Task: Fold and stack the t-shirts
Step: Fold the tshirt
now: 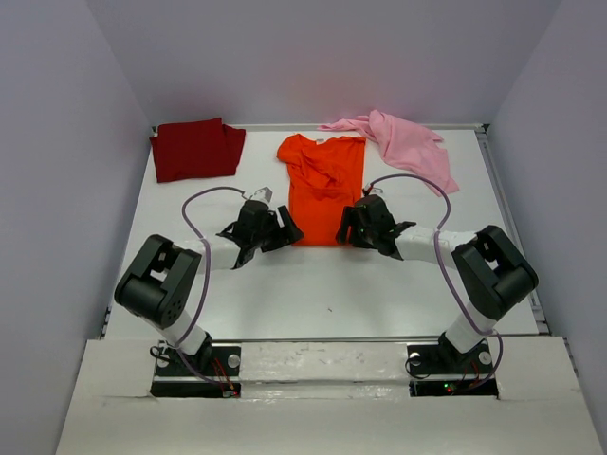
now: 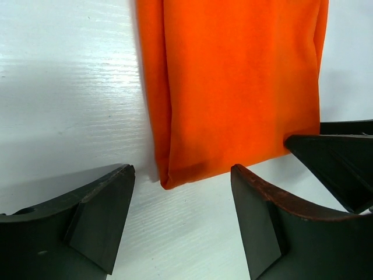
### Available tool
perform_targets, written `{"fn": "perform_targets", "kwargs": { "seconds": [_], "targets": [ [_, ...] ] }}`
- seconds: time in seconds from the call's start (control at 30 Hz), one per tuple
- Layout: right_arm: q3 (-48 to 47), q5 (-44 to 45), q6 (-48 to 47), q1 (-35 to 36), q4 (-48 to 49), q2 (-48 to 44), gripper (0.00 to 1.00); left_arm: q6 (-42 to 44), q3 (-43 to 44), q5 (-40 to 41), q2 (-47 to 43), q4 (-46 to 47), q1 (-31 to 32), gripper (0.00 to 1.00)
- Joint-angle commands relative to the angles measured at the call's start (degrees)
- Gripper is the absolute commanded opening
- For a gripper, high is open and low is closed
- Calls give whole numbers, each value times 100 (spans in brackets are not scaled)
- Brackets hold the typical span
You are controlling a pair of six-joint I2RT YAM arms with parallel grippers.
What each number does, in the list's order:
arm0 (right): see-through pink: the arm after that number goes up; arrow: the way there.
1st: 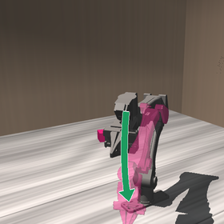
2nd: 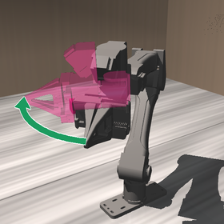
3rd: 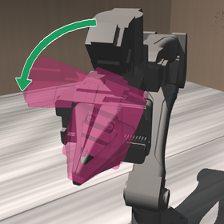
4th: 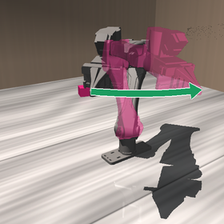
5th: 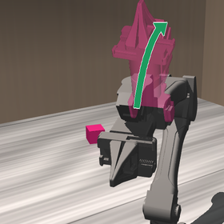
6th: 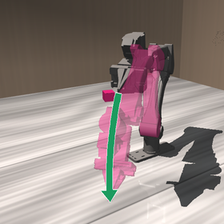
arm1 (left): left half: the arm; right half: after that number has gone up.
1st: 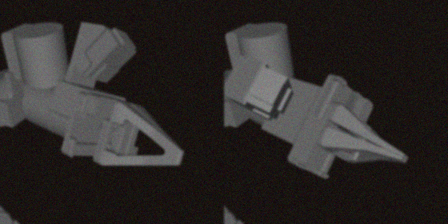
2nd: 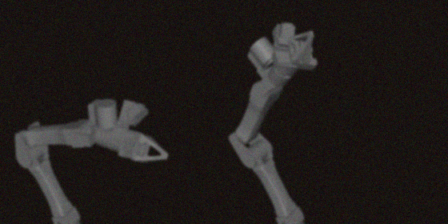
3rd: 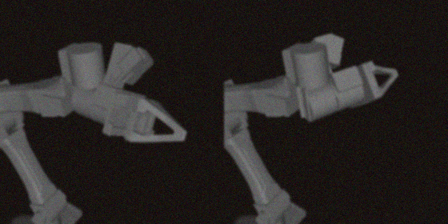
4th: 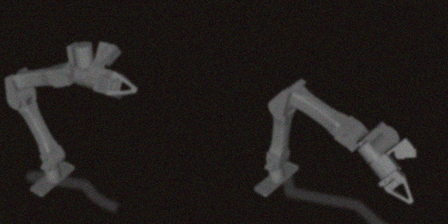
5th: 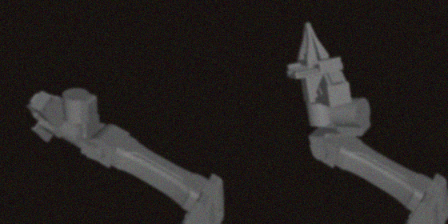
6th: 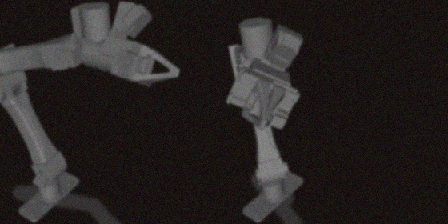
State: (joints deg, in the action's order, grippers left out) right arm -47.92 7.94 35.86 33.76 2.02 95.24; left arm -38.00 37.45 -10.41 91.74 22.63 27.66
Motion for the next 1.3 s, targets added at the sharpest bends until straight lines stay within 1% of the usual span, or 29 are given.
{"fn": "perform_targets", "kwargs": {
  "seconds": [0.0, 0.07, 0.2, 0.27, 0.3, 0.37, 0.4, 0.43, 0.5, 0.53, 0.57, 0.6, 0.63, 0.73, 0.83, 0.97, 1.07, 1.1, 1.17, 1.2, 1.23, 1.27],
  "targets": [
    [37, 41, 27, -27, 79, -85, 72, 12, -379, 41, 317, -348, 29, 81],
    [46, 14, 0, -27, 79, -102, 72, -111, -484, -65, 449, -33, 73, 80],
    [81, 32, -26, -27, 79, -155, 71, -199, -520, -110, 651, 250, 134, 78],
    [90, 58, -52, -27, 70, -164, 68, -243, -528, -180, 756, 391, 134, 73],
    [90, 67, -61, -27, 70, -164, 64, -261, -537, -232, 801, 487, 143, 68],
    [99, 49, -70, -27, 70, -155, 60, -252, -520, -259, 827, 505, 152, 60],
    [99, 32, -70, -27, 70, -146, 57, -252, -511, -259, 819, 514, 161, 55],
    [116, 32, -79, -27, 70, -138, 50, -252, -511, -268, 810, 523, 161, 45],
    [125, 40, -70, -27, 70, -137, 35, -243, -528, -294, 749, 532, 161, 32],
    [125, 49, -70, -27, 62, -129, 21, -234, -537, -286, 731, 532, 161, 16],
    [125, 49, -70, -27, 61, -120, 14, -234, -546, -268, 713, 523, 169, 6],
    [125, 23, -61, -27, 44, -111, 7, -234, -555, -268, 705, 532, 170, 0],
    [116, -21, -44, -27, 9, -111, 0, -226, -563, -294, 713, 532, 170, 0],
    [169, -196, 0, -27, -53, -155, 0, -225, -625, -373, 652, 566, 178, 0],
    [431, -346, 44, -27, -88, -330, 0, -252, -827, -382, 494, 646, 231, 0],
    [959, -522, 141, -27, -158, -1068, 0, -357, -1283, -339, 12, 760, 362, 0],
    [1362, -985, 228, -27, -176, -1585, 0, -524, -1652, -321, -366, 892, 520, 0],
    [1469, -1066, 272, -27, -341, -1736, 0, -577, -1749, -303, -464, 918, 599, 0],
    [1767, -1224, 343, -27, -378, -2025, 0, -665, -1907, -268, -787, 945, 766, 0],
    [1838, -1208, 360, 51, -465, -2332, 0, -709, -2082, -259, -903, 945, 819, 0],
    [1961, -1164, 378, 130, -649, -2631, 0, -866, -2284, -198, -1200, 962, 924, 0],
    [2014, -1138, 387, 131, -764, -2790, 0, -937, -2364, -146, -1368, 954, 986, 0]
  ]
}}
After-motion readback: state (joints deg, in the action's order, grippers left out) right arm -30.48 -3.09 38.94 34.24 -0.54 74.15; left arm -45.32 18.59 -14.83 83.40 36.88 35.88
